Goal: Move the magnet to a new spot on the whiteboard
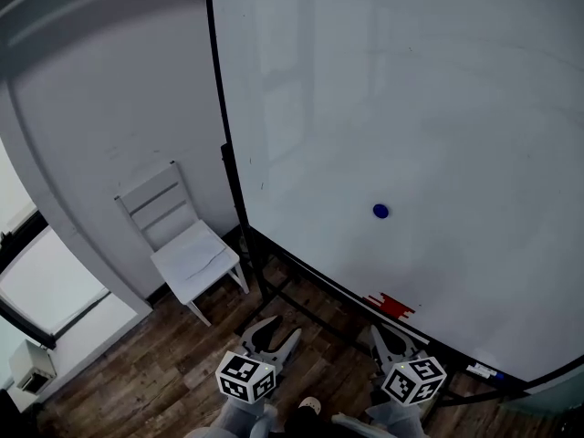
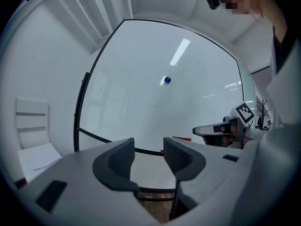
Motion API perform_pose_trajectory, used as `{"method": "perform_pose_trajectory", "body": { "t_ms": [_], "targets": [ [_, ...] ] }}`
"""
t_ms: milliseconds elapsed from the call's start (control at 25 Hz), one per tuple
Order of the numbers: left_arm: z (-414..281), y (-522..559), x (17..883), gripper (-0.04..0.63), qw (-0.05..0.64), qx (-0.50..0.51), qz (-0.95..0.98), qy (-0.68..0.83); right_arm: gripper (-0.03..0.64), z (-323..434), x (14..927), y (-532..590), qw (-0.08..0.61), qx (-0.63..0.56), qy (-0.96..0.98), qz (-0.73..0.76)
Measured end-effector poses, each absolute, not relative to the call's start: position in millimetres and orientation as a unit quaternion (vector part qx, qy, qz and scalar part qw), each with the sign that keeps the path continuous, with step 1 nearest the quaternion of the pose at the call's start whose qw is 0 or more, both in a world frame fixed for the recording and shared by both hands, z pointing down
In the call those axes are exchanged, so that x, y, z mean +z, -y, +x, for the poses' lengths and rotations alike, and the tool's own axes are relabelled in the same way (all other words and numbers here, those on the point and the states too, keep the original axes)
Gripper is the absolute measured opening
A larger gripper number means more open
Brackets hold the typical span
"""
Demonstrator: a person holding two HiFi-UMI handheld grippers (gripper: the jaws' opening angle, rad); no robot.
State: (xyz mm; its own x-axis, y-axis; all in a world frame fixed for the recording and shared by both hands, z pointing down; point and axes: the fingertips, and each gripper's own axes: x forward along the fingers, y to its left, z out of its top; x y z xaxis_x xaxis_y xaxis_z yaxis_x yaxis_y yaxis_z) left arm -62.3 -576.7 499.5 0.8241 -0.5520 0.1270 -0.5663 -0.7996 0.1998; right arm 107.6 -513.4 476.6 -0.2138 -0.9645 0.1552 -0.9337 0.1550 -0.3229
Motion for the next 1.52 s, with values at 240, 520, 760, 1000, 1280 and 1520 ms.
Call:
{"method": "perform_pose_trajectory", "body": {
  "t_ms": [240, 520, 760, 1000, 1280, 1520],
  "targets": [
    [-28, 593, 494, 0.187, 0.111, 0.027, 0.96, 0.256, 0.029, 132, 467, 511, 0.051, -0.162, -0.737, -0.655],
    [19, 601, 480, 0.187, 0.099, 0.015, 0.971, 0.218, 0.029, 164, 446, 496, 0.061, -0.135, -0.715, -0.683],
    [51, 607, 455, 0.187, 0.079, -0.011, 0.978, 0.194, 0.029, 177, 420, 493, 0.064, -0.098, -0.714, -0.691],
    [73, 615, 403, 0.187, 0.038, -0.054, 0.982, 0.179, 0.029, 185, 395, 495, 0.056, -0.065, -0.714, -0.695],
    [90, 625, 349, 0.187, -0.014, -0.087, 0.981, 0.171, 0.029, 197, 362, 500, 0.063, -0.026, -0.706, -0.705],
    [97, 632, 309, 0.187, -0.058, -0.106, 0.976, 0.181, 0.029, 204, 335, 502, 0.065, 0.004, -0.7, -0.712]
  ]
}}
